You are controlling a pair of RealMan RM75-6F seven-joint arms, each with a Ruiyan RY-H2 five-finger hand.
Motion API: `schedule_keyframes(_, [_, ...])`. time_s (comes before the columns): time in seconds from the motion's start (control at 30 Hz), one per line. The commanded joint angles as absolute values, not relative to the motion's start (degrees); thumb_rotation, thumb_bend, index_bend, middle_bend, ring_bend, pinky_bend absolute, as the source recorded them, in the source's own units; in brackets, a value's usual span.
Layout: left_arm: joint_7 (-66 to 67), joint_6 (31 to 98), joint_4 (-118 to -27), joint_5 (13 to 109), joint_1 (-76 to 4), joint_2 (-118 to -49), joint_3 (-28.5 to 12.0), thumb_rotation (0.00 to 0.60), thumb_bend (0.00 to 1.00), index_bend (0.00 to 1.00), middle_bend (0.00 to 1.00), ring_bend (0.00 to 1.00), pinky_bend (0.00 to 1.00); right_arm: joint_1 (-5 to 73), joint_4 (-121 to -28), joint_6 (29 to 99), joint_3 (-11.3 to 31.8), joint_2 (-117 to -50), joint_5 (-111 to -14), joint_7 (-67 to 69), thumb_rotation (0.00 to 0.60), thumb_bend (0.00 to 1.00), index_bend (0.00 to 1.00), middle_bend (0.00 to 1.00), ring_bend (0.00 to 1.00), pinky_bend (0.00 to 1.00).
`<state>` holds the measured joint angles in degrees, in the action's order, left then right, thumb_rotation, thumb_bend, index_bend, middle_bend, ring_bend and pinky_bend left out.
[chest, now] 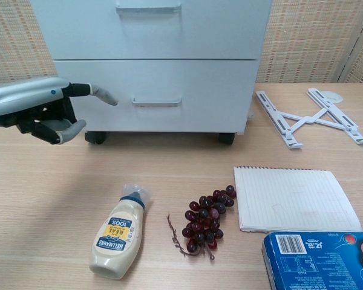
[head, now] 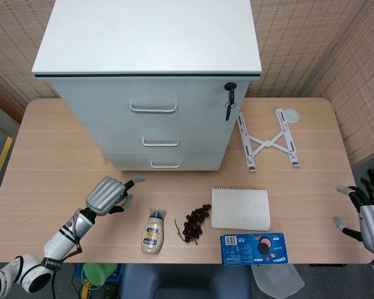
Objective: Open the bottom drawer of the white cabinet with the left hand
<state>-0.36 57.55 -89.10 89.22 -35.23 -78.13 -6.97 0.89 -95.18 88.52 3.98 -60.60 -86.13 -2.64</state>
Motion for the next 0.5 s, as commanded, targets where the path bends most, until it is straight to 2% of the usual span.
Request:
schedule_keyframes(0.03, [2.31,55.76,-89.37,86.98,-36.76,-79.71,-7.86,0.6,0.59,0.16,0.97,1.0,1.0,0.87,-95.08,88.32,3.91,-60.59,-85.95,-2.52,0.6,0.15,0.26,0.29,0.16,0.17])
schedule_keyframes(0.5, [9.31,51.66,-87.52,76.53,-41.56,-85.76,-11.23,0.6,0.59,0.15,0.98,1.0,1.0,0.54,-93.89,87.96,3.55,-60.61,-85.65,-1.05,0.6,0.15,0.26,0.29,0.16,0.17])
